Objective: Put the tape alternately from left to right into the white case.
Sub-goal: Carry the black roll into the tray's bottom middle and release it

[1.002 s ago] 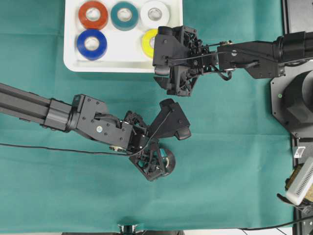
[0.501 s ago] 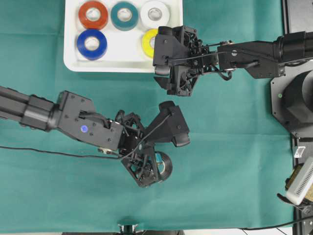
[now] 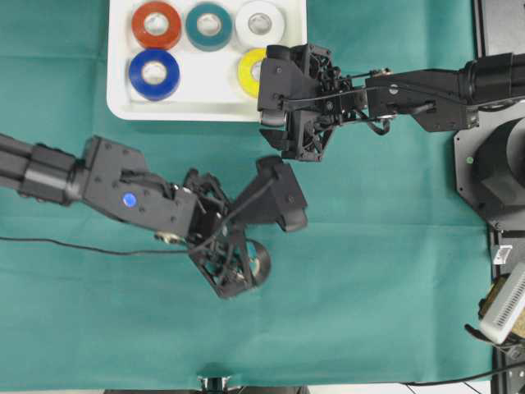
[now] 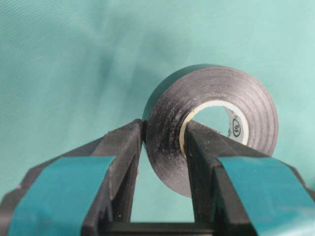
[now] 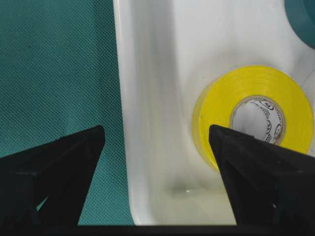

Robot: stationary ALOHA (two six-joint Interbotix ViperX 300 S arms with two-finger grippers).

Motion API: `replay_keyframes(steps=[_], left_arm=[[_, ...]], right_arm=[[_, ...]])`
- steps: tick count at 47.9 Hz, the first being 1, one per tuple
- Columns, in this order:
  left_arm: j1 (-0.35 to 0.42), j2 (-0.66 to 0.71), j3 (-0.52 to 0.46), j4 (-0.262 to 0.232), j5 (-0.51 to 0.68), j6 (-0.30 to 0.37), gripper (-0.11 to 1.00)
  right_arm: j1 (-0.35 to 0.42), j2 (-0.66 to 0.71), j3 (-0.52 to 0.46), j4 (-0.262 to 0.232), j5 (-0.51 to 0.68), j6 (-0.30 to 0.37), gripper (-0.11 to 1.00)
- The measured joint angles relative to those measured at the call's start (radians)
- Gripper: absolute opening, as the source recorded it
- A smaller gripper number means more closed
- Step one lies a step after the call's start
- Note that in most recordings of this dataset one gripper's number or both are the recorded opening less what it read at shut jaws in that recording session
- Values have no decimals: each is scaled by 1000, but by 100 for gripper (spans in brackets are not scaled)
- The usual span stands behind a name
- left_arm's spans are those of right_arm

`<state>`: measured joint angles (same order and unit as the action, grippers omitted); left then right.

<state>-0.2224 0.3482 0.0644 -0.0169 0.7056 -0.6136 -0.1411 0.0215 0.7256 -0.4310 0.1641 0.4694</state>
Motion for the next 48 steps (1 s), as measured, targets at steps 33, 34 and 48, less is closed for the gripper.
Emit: replay_keyframes(steps=[33, 34, 48], left_arm=[[233, -196, 298, 6, -150, 61, 25], [235, -201, 301, 6, -152, 64, 25], [307, -219, 319, 6, -176, 109, 25]], right_arm=[[-2, -2, 6, 0, 0, 3, 79], [0, 0, 8, 0, 0, 5, 79], [-2, 0, 9, 0, 0, 5, 79]])
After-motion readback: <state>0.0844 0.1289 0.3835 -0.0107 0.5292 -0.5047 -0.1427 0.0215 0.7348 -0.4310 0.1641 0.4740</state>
